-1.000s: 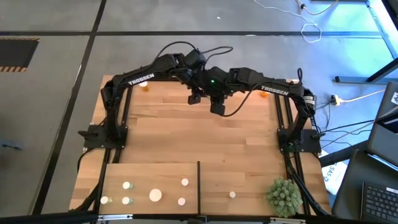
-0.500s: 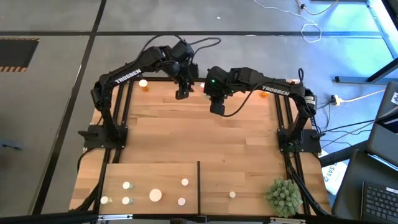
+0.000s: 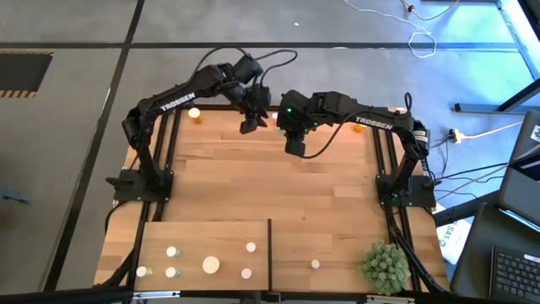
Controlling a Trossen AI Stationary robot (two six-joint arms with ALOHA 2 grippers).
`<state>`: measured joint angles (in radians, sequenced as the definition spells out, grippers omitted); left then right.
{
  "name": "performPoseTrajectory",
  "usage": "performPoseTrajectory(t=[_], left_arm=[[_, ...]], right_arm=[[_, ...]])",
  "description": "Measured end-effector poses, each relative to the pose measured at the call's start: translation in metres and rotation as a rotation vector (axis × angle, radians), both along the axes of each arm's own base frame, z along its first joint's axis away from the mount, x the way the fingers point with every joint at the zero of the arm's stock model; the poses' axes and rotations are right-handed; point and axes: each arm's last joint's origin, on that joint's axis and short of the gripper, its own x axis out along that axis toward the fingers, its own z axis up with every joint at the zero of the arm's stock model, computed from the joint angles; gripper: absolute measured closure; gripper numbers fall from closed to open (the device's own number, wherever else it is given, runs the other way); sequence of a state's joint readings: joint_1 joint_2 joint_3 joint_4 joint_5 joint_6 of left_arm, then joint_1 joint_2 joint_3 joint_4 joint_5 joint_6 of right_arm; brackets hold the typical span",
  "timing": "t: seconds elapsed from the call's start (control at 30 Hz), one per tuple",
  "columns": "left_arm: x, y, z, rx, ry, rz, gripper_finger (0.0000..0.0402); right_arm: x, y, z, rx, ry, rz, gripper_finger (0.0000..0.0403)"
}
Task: Pick and place medicine bottles onto shelf by color
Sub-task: Put the top right yellow pill bottle on the shelf aligned with the other yellow pill bottle
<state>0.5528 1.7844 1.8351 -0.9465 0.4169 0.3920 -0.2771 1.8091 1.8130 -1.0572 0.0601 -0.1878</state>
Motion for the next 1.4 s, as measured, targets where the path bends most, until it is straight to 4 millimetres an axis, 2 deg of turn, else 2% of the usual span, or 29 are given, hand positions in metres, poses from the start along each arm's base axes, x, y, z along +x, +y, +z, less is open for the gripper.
performPoseTrajectory(t=[0.13,0.3,0.57,1.1,1.4], left_arm=[[0.003,-0.001,-0.015,-0.044,0.009,0.006,0.0237],[0.005,0.0,-0.023,-0.055,0.004,0.007,0.0237],[0.011,0.002,-0.02,-0.065,-0.081,-0.004,0.0237],[0.022,-0.015,-0.019,-0.039,-0.089,-0.042,0.0237],[0.022,-0.014,-0.018,0.021,-0.073,0.006,0.0237]], right_arm=[[0.0,0.0,0.0,0.0,0.001,0.0,0.0305],[0.001,0.0,0.0,-0.001,-0.002,0.0,0.0305],[0.001,0.0,0.0,-0.002,-0.008,0.0,0.0305],[0.003,-0.001,0.001,-0.01,-0.035,0.001,0.0305],[0.003,-0.001,0.001,-0.013,-0.035,-0.001,0.0305]])
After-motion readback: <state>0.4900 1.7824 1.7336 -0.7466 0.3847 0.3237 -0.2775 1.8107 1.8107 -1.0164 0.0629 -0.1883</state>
